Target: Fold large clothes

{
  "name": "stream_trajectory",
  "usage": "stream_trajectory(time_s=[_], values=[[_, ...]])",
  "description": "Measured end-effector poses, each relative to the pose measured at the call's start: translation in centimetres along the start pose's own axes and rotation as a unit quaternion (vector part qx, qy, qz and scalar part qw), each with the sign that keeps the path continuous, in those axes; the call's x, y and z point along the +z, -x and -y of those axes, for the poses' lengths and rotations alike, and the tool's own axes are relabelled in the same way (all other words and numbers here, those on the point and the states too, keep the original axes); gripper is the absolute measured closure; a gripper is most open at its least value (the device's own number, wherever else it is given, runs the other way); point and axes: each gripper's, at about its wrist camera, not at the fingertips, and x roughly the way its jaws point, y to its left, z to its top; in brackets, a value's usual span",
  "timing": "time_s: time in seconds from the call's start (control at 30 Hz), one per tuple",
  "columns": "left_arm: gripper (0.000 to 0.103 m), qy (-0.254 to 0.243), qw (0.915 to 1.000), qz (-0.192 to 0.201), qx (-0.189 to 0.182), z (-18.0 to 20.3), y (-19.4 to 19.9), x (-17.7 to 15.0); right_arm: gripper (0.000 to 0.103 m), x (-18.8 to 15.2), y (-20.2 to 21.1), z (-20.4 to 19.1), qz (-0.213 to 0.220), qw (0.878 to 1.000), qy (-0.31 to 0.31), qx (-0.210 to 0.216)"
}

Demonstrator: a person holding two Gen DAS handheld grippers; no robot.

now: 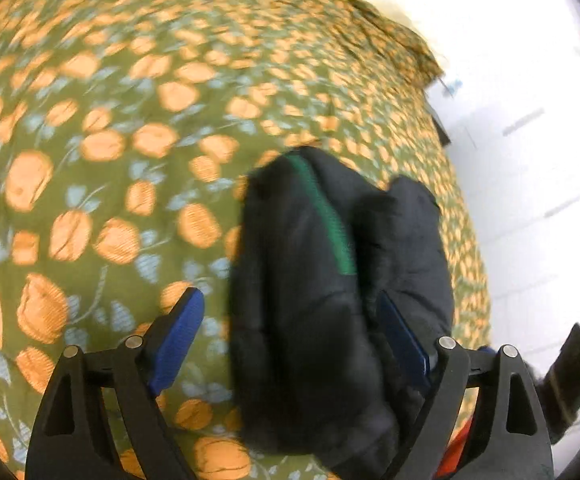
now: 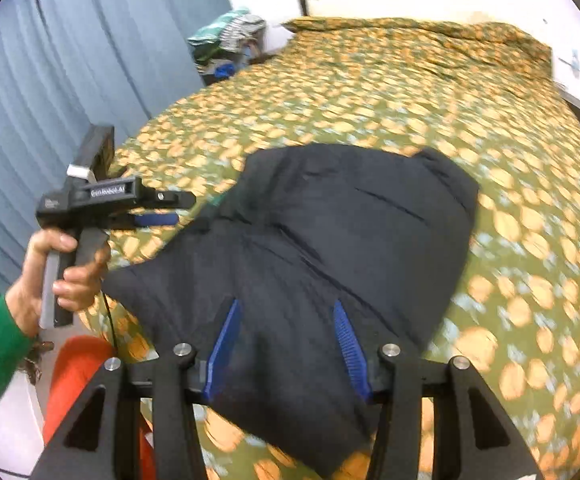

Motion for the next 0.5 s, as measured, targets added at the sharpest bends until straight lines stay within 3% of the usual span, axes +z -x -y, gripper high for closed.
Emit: stream_trajectory(time_s=[0.07,0.13,0.23,0.33,0.5], values=[[0.014,0.029,0.9993,-0.009,-0.023,-1.8,-0.7,-0.3,0.053,0.4,-1.7,-0.9,-0.004,1.000,0.016,0.007],[0.014,0.041,0.9974,-0.029,-0.051,-2.9,-1.8,-0.8,0.053,0.1,-4.5,-1.9,-0.034,0.999,0.032,0.013],[0.013,0.034,0.9935,-0.050,-0.096,-3.4,-3.4,-1.5,0.051,-0.9,-7.3,-2.8,-0.051,0.997,0.061,-0.014],[0.010,0.038,0.9859,-0.069,-0.148,-3.8,-4.7,-1.3,0.051,-1.1,-8.5,-3.5,-0.058,0.994,0.080,-0.039],[0.008,0.024,0.9753,-0.111,-0.189,-2.2,-7.3,-0.9,0.051,-0.6,-9.1,-3.9,-0.066,0.992,0.091,-0.050]])
